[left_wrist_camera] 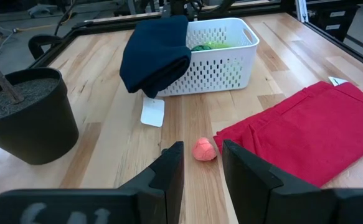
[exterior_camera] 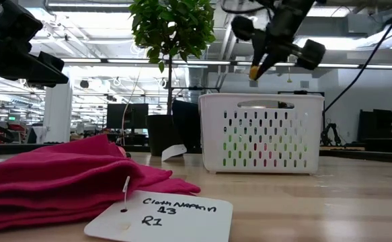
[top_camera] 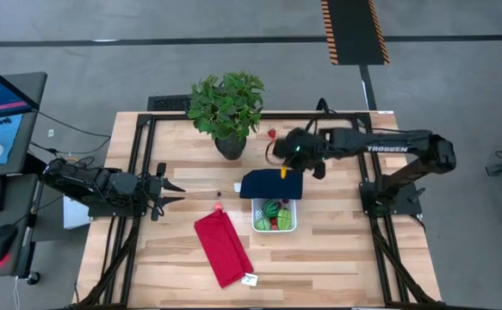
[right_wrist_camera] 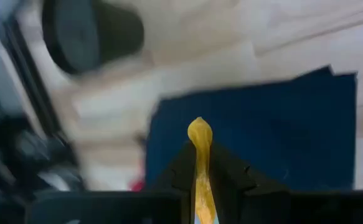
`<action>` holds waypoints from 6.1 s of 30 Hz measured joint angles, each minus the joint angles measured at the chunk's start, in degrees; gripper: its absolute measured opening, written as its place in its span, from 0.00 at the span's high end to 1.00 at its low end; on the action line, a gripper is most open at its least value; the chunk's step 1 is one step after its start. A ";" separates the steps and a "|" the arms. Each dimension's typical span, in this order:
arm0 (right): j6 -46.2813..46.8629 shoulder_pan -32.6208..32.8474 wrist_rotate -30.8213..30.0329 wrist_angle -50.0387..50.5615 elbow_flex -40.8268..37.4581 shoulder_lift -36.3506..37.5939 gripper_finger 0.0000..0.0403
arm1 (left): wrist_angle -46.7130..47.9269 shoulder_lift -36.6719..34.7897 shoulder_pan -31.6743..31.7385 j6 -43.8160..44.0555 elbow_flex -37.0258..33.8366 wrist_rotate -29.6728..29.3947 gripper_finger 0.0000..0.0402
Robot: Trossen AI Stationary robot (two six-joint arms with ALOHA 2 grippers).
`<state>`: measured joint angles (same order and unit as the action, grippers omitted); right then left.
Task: Pick and placing Produce into tupperware
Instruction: Put the corn into the bin, then put the strawberry into the bin
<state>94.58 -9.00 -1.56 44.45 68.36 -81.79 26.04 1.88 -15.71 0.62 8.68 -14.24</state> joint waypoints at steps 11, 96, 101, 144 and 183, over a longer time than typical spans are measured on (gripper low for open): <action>-5.99 15.28 -0.23 -3.05 -0.02 -4.37 0.86 | 0.00 0.01 0.01 0.00 -0.01 -0.02 0.75; -53.91 -20.01 -16.26 14.33 19.32 -22.37 0.41 | -0.07 0.21 0.01 0.00 0.00 0.00 0.75; -54.09 -20.64 -16.47 17.07 19.32 -22.35 0.41 | -0.07 0.21 0.01 0.00 -0.01 0.02 0.75; -58.13 -33.04 7.73 -9.09 19.28 -31.13 0.40 | -0.07 0.21 -0.01 0.00 -0.01 0.00 0.75; -58.66 -29.64 5.96 -13.51 18.21 -35.68 0.40 | -0.07 0.23 0.01 0.00 0.00 -0.02 0.75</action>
<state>35.92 -38.64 4.39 30.94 86.56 -117.47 25.98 2.11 -15.71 0.62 8.69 -14.26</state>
